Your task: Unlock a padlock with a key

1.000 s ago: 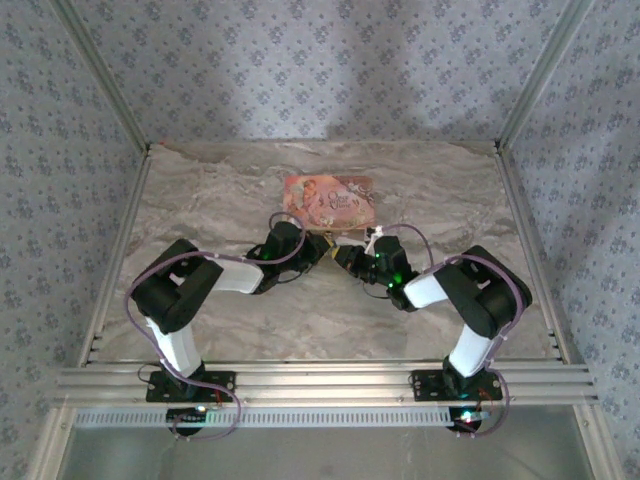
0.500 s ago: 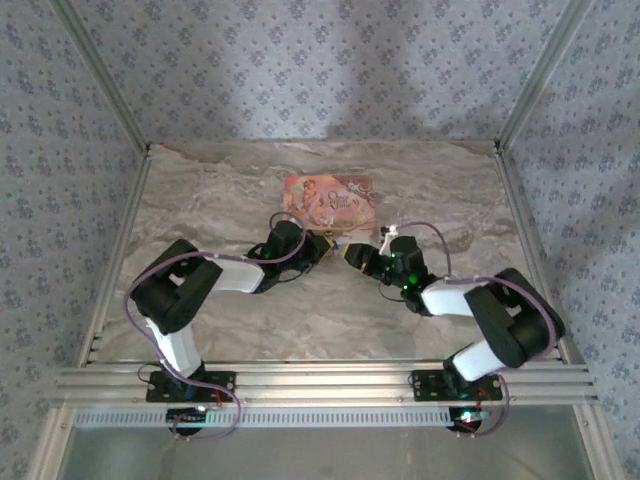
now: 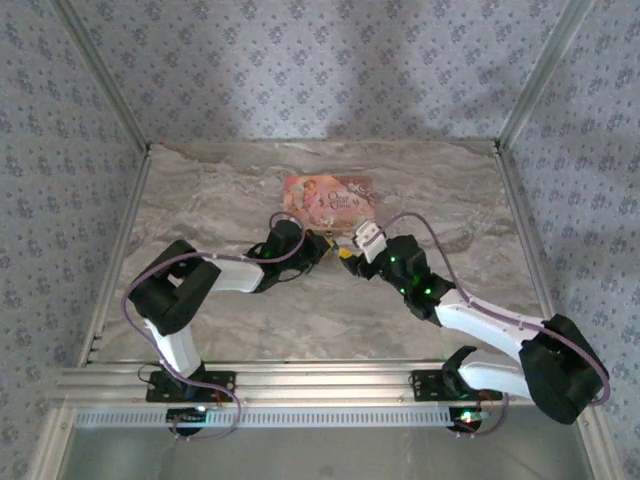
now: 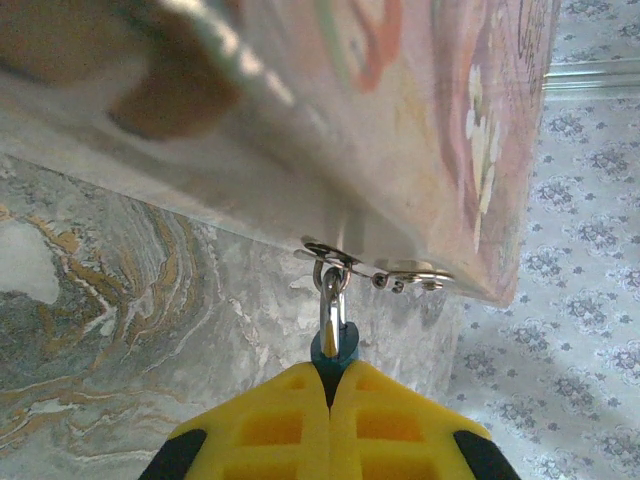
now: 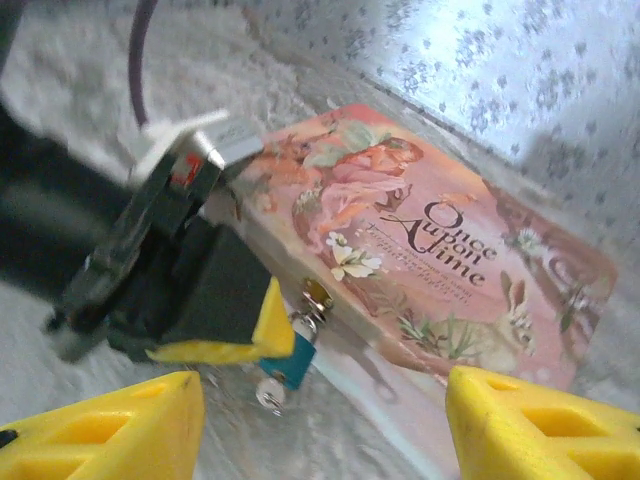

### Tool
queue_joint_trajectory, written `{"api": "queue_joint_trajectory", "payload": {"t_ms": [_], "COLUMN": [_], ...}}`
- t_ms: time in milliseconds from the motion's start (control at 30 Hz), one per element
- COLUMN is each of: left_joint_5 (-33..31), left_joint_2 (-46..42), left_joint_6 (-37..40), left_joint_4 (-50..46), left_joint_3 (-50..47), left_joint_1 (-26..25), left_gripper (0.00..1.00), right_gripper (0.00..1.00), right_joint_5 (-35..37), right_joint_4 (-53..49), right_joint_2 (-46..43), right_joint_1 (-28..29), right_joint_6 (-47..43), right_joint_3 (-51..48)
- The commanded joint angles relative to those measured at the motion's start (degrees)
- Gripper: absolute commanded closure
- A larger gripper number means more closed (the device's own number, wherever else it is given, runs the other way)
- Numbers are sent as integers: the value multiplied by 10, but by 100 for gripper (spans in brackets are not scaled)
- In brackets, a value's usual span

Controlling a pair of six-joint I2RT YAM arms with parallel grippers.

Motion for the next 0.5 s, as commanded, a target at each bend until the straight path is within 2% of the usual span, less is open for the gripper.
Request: {"api": "queue_joint_trajectory", "payload": {"t_ms": [0, 167, 467], "left_joint_5": [35, 37, 44], "left_joint_2": [0, 0, 1], "left_joint_6": [-42, -50, -54], "left_joint_4": [-60, -56, -50], "left_joint_3": [-2, -5, -5], "left_joint_1": [-5, -5, -5], "left_gripper": [96, 96, 96], "right_gripper": [34, 34, 38], "right_joint_5": [55, 63, 62], "right_joint_4": [-11, 6, 68], "right_joint_2": [22, 79, 174], "right_joint_1": [9, 29, 43], "right_joint_6": [-203, -257, -281], "right_joint_3": [-8, -6, 8]}}
